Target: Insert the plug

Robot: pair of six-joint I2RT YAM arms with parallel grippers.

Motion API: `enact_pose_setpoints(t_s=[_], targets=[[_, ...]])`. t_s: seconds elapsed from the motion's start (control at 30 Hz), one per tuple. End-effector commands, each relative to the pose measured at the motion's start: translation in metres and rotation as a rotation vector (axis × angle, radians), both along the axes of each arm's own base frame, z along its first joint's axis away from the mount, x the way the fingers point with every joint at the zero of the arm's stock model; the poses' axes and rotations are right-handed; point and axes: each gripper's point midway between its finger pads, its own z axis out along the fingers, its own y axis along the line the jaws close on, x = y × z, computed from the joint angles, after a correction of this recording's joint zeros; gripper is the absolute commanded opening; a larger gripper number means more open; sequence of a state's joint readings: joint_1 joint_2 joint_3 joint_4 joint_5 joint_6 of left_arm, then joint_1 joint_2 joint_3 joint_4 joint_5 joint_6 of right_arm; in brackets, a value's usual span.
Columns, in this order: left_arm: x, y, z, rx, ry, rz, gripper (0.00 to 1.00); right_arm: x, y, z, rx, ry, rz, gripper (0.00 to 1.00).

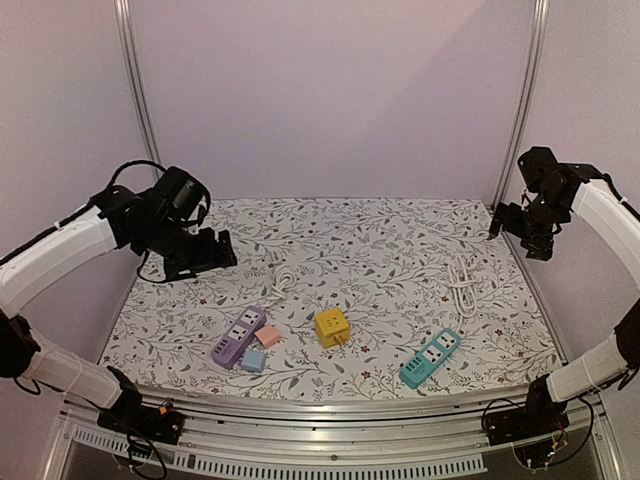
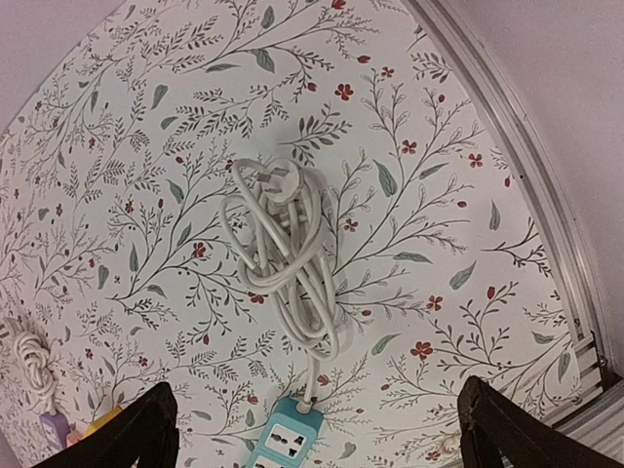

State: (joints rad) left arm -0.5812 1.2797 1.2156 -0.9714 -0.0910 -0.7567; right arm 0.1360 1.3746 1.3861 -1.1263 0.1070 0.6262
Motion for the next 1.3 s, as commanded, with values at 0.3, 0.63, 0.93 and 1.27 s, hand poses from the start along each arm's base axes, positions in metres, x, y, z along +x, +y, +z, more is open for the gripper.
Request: enact_pose_setpoints(t_s=[0.3,0.63,0.93,1.27], targets=[[-0.023,-0.137,-0.038,0.055,0.132,0.054,1.00,-0.050,0.060,-0.020,0.222,0.128,0.208,0.99],[-0.034,-0.223,-0.066,0.043,0.231,0.011,1.00,-0.072,0.064,-0.025,0.250,0.182,0.250,0.99],[-0.043,-0.233,-0.114,0.084,0.363,0.104,1.00,-0.078,0.068,-0.025,0.280,0.179,0.273,0.99],[-0.043,-0.251,-0.139,0.073,0.401,0.151,0.95,-0.083,0.071,-0.025,0.292,0.186,0.284,0.99]])
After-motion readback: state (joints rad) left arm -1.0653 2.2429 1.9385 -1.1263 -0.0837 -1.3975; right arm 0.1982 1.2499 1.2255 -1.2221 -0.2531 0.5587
